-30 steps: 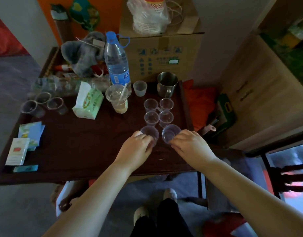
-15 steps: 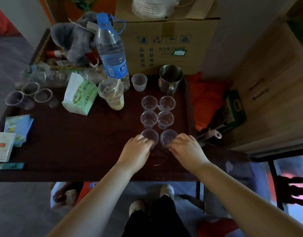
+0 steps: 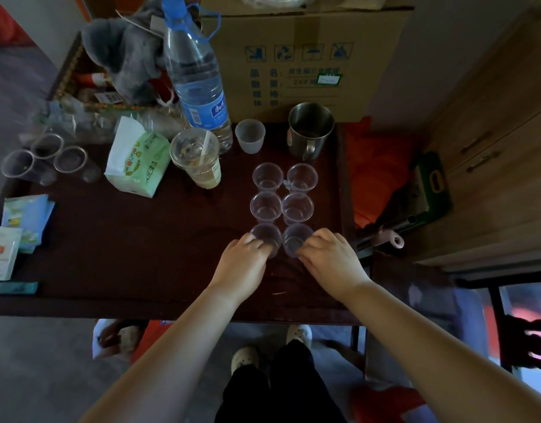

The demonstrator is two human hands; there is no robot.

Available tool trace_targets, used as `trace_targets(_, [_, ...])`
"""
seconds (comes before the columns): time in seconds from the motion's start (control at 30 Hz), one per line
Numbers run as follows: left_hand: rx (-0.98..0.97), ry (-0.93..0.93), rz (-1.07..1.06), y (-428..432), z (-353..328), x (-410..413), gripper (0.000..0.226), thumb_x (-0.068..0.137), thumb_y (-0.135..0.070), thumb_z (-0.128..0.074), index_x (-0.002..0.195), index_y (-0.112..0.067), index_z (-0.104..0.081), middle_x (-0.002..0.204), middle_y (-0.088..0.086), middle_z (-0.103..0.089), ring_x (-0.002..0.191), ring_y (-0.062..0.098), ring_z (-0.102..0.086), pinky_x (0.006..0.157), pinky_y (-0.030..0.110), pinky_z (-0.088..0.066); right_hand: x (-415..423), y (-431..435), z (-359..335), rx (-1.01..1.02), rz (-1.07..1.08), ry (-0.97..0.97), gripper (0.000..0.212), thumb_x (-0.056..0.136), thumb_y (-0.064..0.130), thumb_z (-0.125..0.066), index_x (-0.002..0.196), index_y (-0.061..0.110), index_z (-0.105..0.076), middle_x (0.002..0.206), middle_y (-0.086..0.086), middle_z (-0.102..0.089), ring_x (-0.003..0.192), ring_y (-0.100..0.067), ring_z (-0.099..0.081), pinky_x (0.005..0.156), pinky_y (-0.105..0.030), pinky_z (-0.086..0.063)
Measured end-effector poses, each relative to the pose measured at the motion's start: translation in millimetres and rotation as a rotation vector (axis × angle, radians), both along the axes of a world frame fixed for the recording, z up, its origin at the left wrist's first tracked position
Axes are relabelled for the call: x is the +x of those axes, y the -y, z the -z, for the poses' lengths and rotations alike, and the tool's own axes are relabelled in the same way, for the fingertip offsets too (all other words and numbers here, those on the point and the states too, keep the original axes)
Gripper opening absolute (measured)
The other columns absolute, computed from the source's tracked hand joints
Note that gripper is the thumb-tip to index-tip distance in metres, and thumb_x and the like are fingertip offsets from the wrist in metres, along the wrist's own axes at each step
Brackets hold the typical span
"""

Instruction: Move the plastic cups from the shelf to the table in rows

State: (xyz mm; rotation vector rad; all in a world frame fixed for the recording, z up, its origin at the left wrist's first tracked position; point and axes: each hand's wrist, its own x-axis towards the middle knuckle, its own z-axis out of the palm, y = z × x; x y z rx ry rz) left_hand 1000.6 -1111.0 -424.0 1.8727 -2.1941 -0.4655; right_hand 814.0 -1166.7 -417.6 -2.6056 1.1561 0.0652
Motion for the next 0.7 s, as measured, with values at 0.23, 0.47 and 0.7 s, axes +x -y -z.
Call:
trace_targets(0.23, [-0.018, -0.010, 0.009, -2.4, 0.0, -0.1, 0.024, 0.075, 0.001, -0.057, 0.094, -0.011, -0.064, 0.086, 0.006, -0.068, 0.089, 0.029, -0.057, 0.065, 0.037, -0.045, 0.9, -6.1, 2.5, -0.040, 0.050, -0.018, 0.015, 0.088, 0.021, -0.055, 0.092, 0.016, -0.068, 0.089, 0.000, -0.066, 0.098, -0.024, -0.052, 0.080, -0.035, -0.042])
trace_targets(0.47, [0.020, -0.010, 0.026, -6.5, 4.8, 3.3, 0.028, 0.080, -0.006, -0.054, 0.106, -0.013, -0.062, 0.099, 0.002, -0.067, 0.103, 0.023, -0.051, 0.077, 0.035, -0.045, 2.3, -16.2, 0.4, -0.044, 0.101, -0.003, 0.022, 0.088, 0.025, -0.054, 0.102, 0.015, -0.066, 0.099, 0.000, -0.065, 0.104, -0.024, -0.050, 0.085, -0.035, -0.040])
trace_targets(0.7, [-0.023, -0.020, 0.042, -15.5, -5.0, 8.8, 0.030, 0.080, -0.015, -0.061, 0.109, -0.015, -0.060, 0.102, -0.001, -0.066, 0.106, 0.020, -0.050, 0.079, 0.034, -0.046, 2.4, -35.5, -14.1, -0.043, 0.201, 0.083, 0.027, 0.086, 0.022, -0.057, 0.111, 0.012, -0.062, 0.109, -0.003, -0.063, 0.105, -0.024, -0.051, 0.086, -0.037, -0.042])
